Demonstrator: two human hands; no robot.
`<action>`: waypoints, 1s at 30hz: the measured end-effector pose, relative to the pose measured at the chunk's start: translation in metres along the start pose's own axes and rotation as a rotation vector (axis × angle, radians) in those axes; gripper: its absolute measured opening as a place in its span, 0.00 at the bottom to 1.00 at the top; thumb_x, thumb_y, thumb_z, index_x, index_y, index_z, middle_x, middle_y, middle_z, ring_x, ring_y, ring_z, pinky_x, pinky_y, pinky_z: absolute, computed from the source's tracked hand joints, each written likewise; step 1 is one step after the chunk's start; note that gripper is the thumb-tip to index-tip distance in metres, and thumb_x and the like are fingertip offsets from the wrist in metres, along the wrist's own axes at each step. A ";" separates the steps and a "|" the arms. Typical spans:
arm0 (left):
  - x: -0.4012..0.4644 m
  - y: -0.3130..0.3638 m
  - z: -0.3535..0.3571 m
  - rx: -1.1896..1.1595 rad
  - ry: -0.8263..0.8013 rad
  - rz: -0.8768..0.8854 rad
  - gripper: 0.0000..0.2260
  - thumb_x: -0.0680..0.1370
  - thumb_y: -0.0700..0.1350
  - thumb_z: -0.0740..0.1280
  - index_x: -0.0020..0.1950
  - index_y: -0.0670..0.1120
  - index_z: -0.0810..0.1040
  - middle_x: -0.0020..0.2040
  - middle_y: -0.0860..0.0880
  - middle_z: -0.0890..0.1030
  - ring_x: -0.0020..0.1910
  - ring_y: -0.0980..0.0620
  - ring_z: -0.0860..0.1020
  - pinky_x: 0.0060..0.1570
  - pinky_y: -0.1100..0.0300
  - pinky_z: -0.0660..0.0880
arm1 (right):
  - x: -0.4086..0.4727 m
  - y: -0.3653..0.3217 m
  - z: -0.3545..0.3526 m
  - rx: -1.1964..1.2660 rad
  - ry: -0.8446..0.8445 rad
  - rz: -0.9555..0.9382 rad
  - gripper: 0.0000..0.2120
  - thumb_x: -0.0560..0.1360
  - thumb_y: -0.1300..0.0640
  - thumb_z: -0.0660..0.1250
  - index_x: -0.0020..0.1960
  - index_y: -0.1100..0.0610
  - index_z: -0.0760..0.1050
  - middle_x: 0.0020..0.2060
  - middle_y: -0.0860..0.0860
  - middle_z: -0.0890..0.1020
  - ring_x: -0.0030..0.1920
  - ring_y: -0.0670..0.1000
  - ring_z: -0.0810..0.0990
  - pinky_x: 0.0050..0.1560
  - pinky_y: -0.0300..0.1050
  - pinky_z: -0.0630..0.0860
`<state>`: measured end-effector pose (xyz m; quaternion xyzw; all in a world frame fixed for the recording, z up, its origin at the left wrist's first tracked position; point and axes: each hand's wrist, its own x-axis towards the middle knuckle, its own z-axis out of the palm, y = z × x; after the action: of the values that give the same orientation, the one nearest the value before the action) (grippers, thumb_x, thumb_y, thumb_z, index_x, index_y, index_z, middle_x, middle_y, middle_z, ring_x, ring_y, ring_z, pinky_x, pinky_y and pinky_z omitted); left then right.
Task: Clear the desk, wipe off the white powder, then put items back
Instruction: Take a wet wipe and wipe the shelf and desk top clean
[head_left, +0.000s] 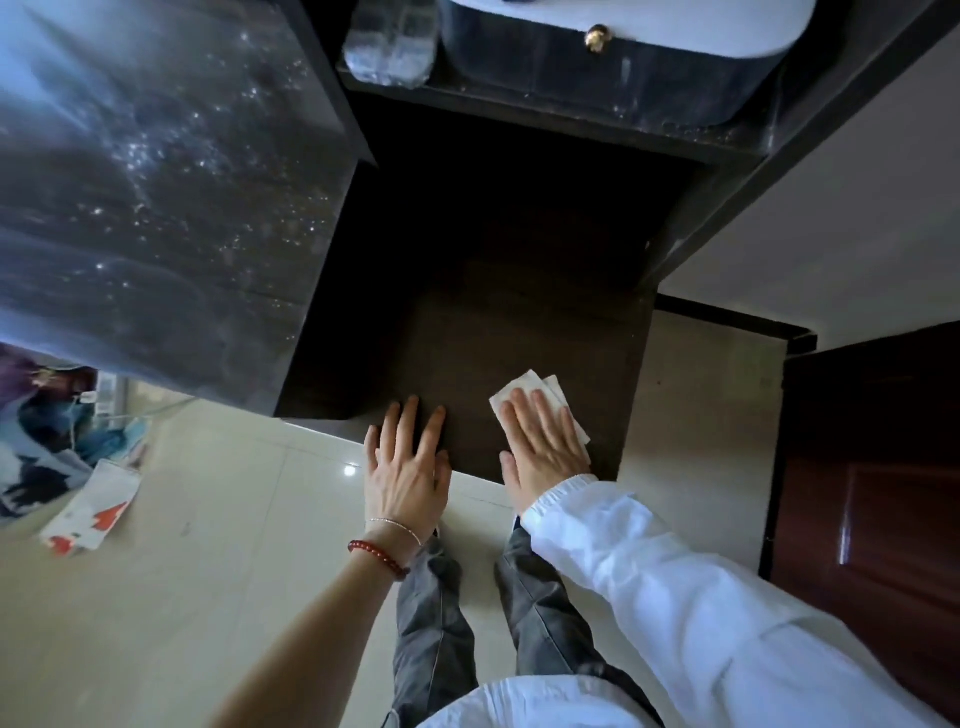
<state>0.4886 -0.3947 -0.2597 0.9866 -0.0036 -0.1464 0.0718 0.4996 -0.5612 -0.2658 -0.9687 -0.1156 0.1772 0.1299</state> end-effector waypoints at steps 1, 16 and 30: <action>-0.007 -0.011 -0.001 -0.002 -0.008 -0.027 0.22 0.73 0.49 0.52 0.66 0.47 0.69 0.66 0.39 0.72 0.65 0.37 0.69 0.61 0.39 0.67 | 0.009 -0.015 0.001 0.010 0.012 0.004 0.27 0.70 0.52 0.53 0.67 0.58 0.63 0.66 0.55 0.72 0.68 0.56 0.67 0.70 0.51 0.46; -0.072 -0.103 -0.022 -0.303 0.010 -0.242 0.20 0.74 0.39 0.66 0.66 0.40 0.69 0.69 0.36 0.66 0.69 0.34 0.63 0.65 0.39 0.63 | 0.019 -0.107 -0.007 0.174 -0.181 -0.204 0.27 0.72 0.65 0.48 0.71 0.62 0.58 0.71 0.60 0.62 0.72 0.58 0.58 0.72 0.44 0.48; -0.038 -0.190 -0.152 -0.381 0.435 -0.006 0.17 0.72 0.44 0.55 0.59 0.45 0.71 0.59 0.42 0.75 0.57 0.45 0.68 0.52 0.48 0.72 | 0.058 -0.232 -0.104 0.197 0.314 -0.008 0.26 0.73 0.55 0.50 0.68 0.65 0.64 0.67 0.63 0.68 0.69 0.60 0.63 0.69 0.56 0.58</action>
<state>0.4940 -0.1842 -0.1317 0.9636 0.0422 0.0703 0.2544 0.5502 -0.3497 -0.1223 -0.9666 -0.0799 0.0338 0.2413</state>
